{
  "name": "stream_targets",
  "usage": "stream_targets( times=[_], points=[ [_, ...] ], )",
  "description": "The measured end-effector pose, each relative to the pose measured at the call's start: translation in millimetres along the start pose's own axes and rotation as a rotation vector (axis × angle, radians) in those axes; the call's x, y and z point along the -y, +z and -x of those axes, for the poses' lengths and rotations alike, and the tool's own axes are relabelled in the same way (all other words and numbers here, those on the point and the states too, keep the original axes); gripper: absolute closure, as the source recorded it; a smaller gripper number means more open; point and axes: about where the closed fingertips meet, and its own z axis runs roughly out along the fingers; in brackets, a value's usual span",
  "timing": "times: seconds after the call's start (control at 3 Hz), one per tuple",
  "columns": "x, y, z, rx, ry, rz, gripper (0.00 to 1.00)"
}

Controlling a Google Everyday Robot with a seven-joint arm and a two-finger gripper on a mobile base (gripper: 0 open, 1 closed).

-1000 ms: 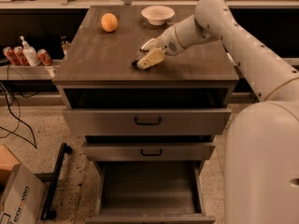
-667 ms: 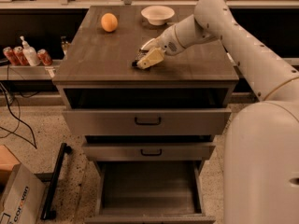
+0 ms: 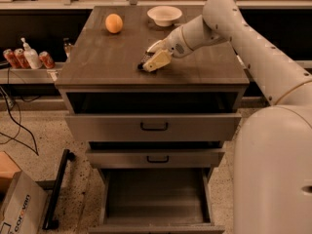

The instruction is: Place rxbar chocolate into bottom drawer

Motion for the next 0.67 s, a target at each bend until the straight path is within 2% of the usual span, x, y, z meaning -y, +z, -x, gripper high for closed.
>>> stream_targets(
  times=[0.33, 0.67],
  points=[
    [-21.7, -32.6, 46.4, 0.046, -0.132, -0.025, 1.00],
    [-75.9, -87.9, 131.2, 0.120, -0.420, -0.077, 1.00]
  ],
)
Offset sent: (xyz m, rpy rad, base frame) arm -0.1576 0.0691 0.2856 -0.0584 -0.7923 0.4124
